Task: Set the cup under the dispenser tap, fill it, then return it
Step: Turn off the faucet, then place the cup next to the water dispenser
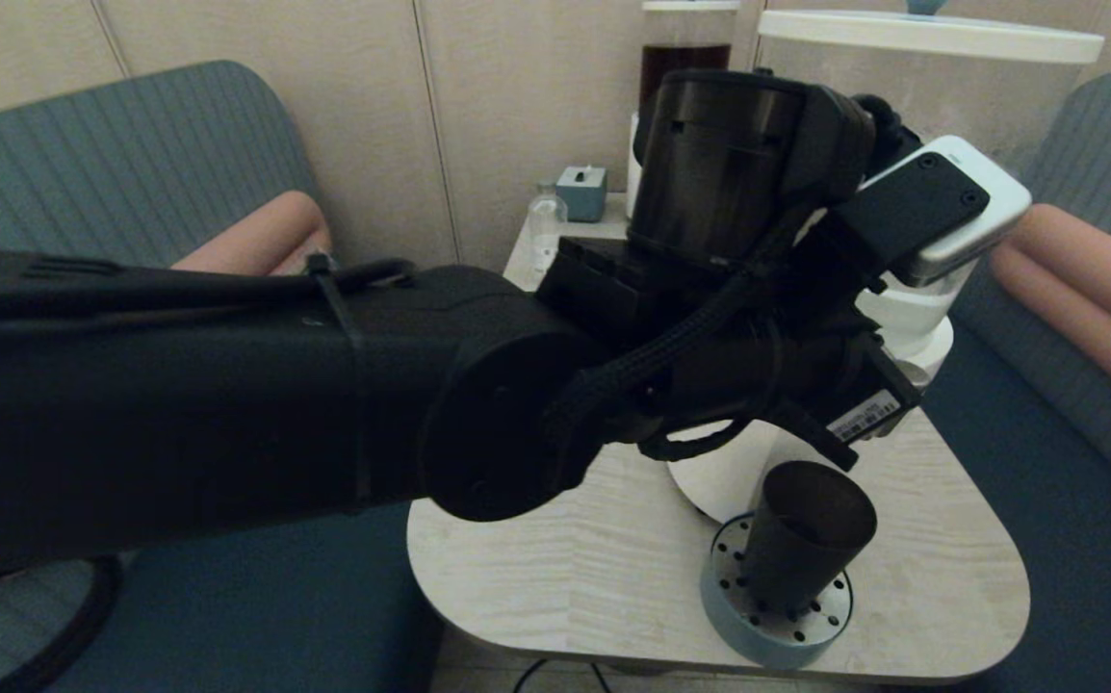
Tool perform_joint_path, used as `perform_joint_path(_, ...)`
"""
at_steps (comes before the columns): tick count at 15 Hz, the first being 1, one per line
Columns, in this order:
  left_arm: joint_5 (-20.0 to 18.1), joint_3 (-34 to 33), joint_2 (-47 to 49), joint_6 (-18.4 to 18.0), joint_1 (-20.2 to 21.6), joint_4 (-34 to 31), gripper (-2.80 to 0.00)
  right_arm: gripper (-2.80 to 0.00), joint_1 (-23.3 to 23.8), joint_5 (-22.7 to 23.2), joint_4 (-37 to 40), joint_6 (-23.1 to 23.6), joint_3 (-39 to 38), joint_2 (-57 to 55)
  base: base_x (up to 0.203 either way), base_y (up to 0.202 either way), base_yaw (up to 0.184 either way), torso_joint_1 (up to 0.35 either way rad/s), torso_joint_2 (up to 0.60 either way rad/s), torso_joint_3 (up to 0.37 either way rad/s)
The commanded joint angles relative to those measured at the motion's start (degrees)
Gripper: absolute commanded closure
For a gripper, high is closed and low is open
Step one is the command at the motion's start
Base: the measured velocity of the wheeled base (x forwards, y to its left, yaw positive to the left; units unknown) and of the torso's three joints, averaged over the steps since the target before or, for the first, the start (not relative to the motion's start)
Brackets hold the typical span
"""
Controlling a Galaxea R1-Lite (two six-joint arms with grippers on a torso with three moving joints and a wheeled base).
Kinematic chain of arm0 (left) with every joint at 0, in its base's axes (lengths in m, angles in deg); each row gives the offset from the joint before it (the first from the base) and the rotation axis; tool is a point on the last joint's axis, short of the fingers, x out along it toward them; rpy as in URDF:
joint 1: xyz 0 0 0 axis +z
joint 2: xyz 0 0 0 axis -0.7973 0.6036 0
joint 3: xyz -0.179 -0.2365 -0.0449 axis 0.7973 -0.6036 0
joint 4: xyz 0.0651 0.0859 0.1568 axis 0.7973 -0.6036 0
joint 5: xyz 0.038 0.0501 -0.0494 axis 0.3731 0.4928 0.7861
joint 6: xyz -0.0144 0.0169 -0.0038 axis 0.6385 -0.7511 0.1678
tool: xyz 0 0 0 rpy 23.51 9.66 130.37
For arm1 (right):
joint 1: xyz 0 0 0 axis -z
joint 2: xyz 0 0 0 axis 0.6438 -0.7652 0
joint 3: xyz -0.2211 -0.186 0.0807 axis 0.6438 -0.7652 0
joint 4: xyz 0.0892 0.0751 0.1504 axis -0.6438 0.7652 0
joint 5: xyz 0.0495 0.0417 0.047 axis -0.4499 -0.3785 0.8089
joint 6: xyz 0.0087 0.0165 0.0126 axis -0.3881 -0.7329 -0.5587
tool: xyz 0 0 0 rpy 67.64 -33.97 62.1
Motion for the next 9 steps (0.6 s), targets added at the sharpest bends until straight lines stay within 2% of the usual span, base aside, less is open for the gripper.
perform_joint_path(1,0.24,-1.24,-5.53,-0.08,0.61,-0.50,0.00,0.00,-0.02,0.00,-0.03,-0.02,-0.03,0.00,0.000,0.000,0.000,0.000,0.00,0.000)
perform_joint_path(4,0.45,-3.12,-11.41,0.99,1.38,-1.83,0.00,0.00,-0.02,0.00,-0.03,-0.02,0.00,0.00,0.000,0.000,0.000,0.000,0.00,0.000)
perform_joint_path(5,0.72,-4.20,-14.38,2.66,1.46,-2.01,0.00,0.00,-0.02,0.00,-0.03,-0.02,0.00,0.00,0.000,0.000,0.000,0.000,0.00,0.000)
perform_joint_path(6,0.94,-5.28,-17.29,5.89,1.49,-2.11,0.00,0.00,-0.02,0.00,-0.03,-0.02,-0.04,0.00,0.000,0.000,0.000,0.000,0.00,0.000)
perform_joint_path(8,1.12,-8.10,-24.03,18.97,1.53,-1.79,0.00,0.00,-0.02,0.00,-0.03,-0.02,-0.08,0.00,0.000,0.000,0.000,0.000,0.00,0.000)
perform_joint_path(9,1.10,-9.59,-26.73,23.91,1.56,-1.69,0.00,0.00,-0.02,0.00,-0.03,-0.02,-0.09,0.00,0.000,0.000,0.000,0.000,0.00,0.000)
